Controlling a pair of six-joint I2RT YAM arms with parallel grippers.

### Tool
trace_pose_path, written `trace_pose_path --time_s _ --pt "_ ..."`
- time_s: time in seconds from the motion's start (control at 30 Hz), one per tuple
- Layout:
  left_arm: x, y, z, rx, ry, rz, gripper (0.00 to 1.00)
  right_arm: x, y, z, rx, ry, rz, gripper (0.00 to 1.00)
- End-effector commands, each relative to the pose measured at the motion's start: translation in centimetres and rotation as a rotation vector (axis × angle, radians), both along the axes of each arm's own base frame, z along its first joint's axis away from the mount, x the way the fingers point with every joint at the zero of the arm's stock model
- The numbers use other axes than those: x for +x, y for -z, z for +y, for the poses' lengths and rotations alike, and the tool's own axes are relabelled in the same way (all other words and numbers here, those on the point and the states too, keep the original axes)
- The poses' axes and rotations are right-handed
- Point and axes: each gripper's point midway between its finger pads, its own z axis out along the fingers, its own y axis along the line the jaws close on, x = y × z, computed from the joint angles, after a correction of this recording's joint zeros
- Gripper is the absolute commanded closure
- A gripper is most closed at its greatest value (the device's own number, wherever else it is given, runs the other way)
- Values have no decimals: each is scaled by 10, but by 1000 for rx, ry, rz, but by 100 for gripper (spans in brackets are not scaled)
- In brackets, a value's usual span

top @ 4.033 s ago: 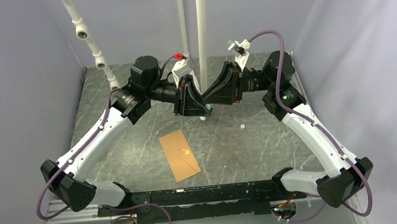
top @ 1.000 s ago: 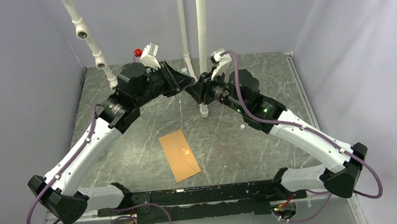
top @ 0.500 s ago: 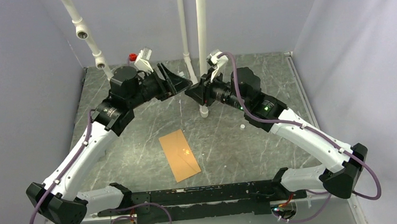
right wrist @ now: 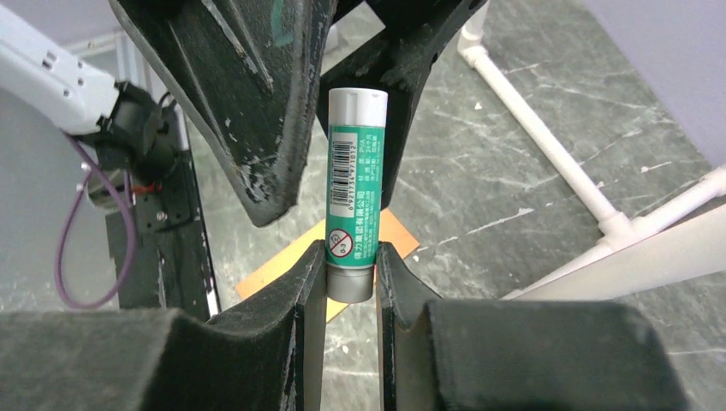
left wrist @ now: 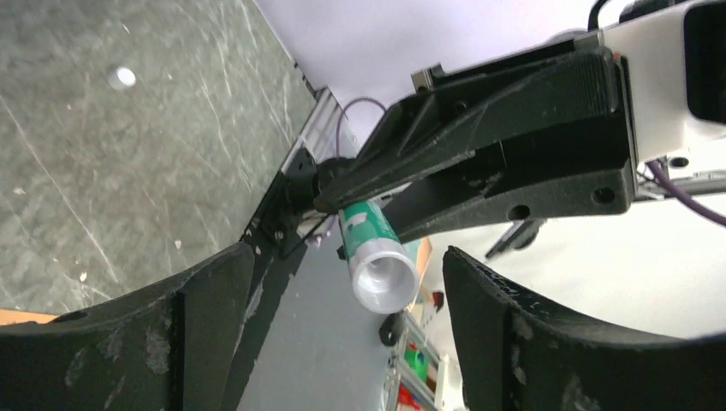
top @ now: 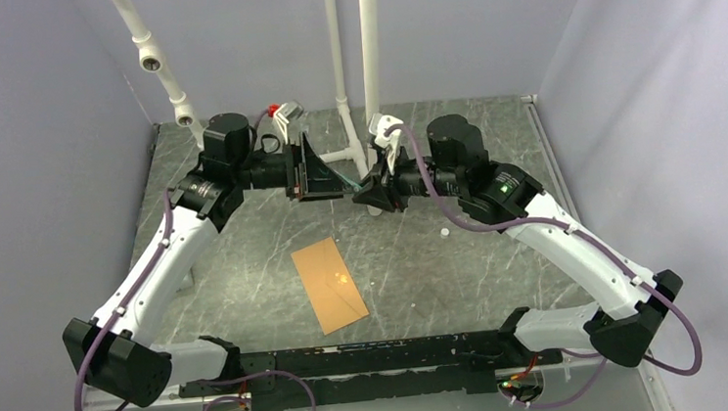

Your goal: Place the letter into the envelope and seal it

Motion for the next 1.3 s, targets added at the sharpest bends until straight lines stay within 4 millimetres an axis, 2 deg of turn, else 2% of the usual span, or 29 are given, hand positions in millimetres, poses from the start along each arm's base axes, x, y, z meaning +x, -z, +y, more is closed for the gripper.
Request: trace_pose_path --time_s 0.0,0.1,0.23,0.63,0.7,0.87,0.93,0.97,1.0,1.03,1.07,1.1,1.17,1.27 --pt "-25 -3 7 10 136 -2 17 -10 1 -2 -65 -95 -51 100" --pt "-25 3 7 21 139 30 20 -11 11 -3 -130 -124 -26 100" --pt "-23 10 5 17 144 82 30 -13 20 -1 -165 -152 0 100" --pt "-14 23 0 27 146 168 52 -11 27 3 -181 -171 15 100" --pt "-14 23 0 27 149 169 60 -9 29 4 -185 -168 15 100" --pt "-15 23 -1 11 154 154 97 -7 28 3 -184 -161 3 100" --pt "-15 26 0 22 152 139 98 -7 26 2 -179 -148 -2 100" --pt "-14 27 1 33 143 130 98 -5 24 2 -177 -132 0 96" --pt "-12 28 2 49 123 117 97 -2 23 0 -175 -107 4 75" --pt "-9 29 4 69 96 99 98 0 22 -2 -168 -75 15 48" --pt "-3 32 5 94 58 82 98 2 21 -4 -164 -52 18 34" --pt "3 34 8 123 9 68 97 3 20 -5 -159 -34 21 26" --pt "18 43 15 191 -105 42 98 3 17 -10 -135 0 25 21" --pt "36 58 33 285 -280 24 98 11 14 -25 -76 104 59 20"
